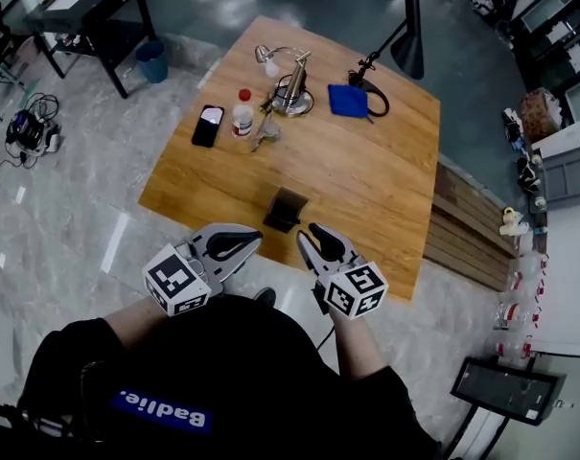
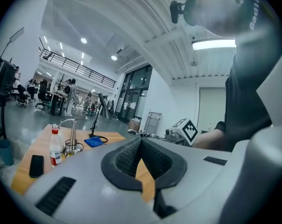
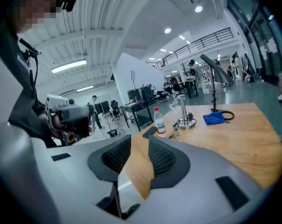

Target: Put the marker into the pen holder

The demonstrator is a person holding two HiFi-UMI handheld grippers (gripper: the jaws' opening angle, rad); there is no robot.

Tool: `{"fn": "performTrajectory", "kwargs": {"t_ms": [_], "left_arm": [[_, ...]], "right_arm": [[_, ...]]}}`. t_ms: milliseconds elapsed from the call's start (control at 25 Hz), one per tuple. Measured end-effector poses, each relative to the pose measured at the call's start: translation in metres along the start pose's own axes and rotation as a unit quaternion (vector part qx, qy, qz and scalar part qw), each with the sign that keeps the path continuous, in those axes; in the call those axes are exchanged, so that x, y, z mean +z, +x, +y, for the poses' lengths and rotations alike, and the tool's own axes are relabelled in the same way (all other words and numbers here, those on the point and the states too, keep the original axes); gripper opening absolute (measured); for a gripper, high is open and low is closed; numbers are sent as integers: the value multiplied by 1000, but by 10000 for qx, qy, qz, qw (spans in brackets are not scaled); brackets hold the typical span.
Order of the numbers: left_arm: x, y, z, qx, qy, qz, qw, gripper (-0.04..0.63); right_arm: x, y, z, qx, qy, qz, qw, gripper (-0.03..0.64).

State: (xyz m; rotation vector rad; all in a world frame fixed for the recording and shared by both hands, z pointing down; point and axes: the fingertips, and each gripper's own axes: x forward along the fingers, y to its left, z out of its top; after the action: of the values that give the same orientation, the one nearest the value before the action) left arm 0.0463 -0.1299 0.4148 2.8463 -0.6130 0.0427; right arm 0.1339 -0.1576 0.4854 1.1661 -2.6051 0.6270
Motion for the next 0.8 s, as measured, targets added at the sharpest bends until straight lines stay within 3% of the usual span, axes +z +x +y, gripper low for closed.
{"fn": "performTrajectory", "kwargs": {"t_ms": [360,800], "left_arm": [[8,18,-17,-387,8,-25,9992,3],[7,25,-31,-610,29,73,9981,3]], "right_arm": [[50,-35,63,774,218,-1232,9891,89],[48,-42,81,885,180,-1539,9839,11]]}}
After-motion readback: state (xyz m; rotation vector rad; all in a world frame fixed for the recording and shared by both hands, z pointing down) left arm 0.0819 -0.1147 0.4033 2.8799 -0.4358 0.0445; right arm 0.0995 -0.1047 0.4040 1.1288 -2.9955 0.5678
